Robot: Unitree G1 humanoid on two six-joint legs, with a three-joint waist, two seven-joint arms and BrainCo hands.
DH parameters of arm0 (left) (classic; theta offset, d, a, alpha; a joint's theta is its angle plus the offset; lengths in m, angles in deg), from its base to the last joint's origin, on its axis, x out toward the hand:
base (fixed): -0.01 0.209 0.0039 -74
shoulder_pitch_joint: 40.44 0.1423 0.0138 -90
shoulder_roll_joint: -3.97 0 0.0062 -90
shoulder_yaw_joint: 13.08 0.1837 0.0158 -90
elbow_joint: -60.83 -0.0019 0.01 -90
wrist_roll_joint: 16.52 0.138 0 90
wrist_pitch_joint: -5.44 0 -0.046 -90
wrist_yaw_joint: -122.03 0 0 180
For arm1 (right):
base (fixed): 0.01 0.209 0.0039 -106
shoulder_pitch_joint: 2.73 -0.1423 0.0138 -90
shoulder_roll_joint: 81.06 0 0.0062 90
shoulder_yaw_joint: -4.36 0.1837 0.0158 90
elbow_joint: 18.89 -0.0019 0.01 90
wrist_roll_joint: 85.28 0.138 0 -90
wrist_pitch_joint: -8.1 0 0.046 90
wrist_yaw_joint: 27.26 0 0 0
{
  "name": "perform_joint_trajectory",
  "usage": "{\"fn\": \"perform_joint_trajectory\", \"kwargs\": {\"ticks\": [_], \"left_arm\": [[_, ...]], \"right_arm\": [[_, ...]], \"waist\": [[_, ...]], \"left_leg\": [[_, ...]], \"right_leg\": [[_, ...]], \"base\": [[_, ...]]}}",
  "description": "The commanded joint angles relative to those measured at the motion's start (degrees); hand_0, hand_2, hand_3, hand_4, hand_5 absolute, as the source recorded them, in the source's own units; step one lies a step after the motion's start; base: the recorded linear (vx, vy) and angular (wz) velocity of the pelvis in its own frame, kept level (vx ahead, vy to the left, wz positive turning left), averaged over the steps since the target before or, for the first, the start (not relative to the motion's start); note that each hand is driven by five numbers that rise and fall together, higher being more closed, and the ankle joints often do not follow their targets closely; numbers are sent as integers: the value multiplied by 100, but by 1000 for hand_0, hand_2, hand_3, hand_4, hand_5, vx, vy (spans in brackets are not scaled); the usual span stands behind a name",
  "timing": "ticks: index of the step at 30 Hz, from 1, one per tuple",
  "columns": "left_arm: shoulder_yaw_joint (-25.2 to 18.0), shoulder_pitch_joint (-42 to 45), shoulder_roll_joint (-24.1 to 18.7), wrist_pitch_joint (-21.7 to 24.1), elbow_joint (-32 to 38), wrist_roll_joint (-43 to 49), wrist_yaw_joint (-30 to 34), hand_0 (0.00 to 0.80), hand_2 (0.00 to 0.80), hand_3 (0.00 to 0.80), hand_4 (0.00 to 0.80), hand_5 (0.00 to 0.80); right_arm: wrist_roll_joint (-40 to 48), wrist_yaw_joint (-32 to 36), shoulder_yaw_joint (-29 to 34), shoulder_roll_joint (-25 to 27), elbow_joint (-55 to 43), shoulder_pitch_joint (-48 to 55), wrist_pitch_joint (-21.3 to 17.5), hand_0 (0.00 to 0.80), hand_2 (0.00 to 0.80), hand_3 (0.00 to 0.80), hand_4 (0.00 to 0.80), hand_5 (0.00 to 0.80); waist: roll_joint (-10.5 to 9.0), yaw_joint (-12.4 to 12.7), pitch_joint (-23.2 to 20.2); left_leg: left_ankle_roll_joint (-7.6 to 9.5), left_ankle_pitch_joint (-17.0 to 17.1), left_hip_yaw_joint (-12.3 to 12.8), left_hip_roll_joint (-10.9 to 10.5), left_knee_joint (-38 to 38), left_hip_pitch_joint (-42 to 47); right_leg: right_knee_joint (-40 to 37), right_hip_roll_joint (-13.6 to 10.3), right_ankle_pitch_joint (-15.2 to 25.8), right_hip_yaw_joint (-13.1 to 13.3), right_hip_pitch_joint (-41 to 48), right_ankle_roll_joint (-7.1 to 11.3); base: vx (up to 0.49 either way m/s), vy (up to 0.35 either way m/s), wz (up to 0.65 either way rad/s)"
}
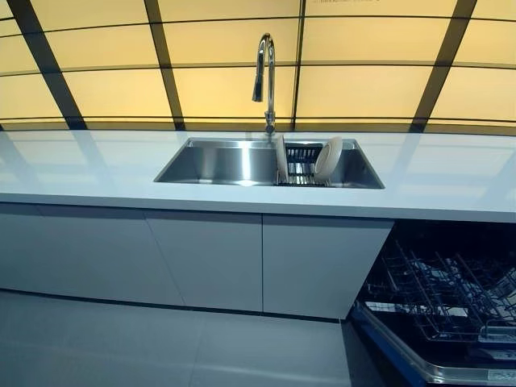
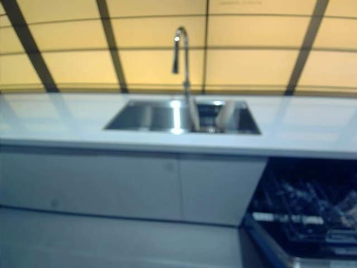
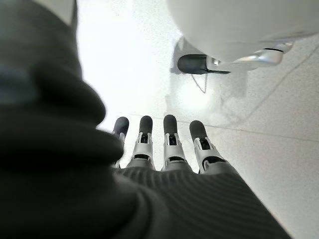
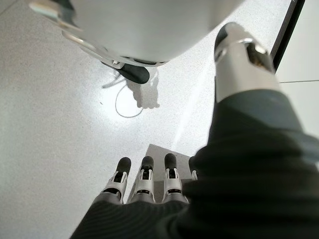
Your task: Take plates into dishwasher
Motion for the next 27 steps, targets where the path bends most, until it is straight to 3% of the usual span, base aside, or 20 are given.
{"fn": "perform_joint_trajectory", "kwargs": {"ticks": [1, 6, 8, 27], "left_arm": [[22, -325, 447, 139, -385, -31, -281, 0, 0, 0, 0, 0], [-5, -330, 465, -204, -368, -247, 184, 0, 0, 0, 0, 0], [7, -288, 489, -82, -382, -246, 363, 0, 0, 0, 0, 0], [187, -311, 469, -486, -400, 82, 406, 0, 0, 0, 0, 0]], "right_arm": [[-99, 34, -256, -226, 281, -337, -2, 0, 0, 0, 0, 0], [-114, -23, -225, -204, 289, -355, -44, 0, 0, 0, 0, 0], [-132, -43, -208, -195, 280, -357, -64, 0, 0, 0, 0, 0], [-4, -288, -165, -240, 274, -395, -51, 0, 0, 0, 0, 0]], "waist": [[-108, 20, 49], [-115, 17, 91], [-111, 1, 104], [-14, -71, 182]], "left_leg": [[639, -505, 423, -469, 23, 183], [646, -506, 477, -461, 23, 169], [649, -511, 502, -461, 23, 166], [708, -524, 553, -501, 23, 171]], "right_leg": [[-15, -129, 86, 643, -69, 342], [-15, -138, 124, 662, -101, 363], [-15, -135, 136, 690, -111, 364], [-15, -177, 193, 794, -137, 394]], "base": [[-9, 14, -5], [-24, 27, -8], [0, 0, 0], [5, 12, -2]]}}
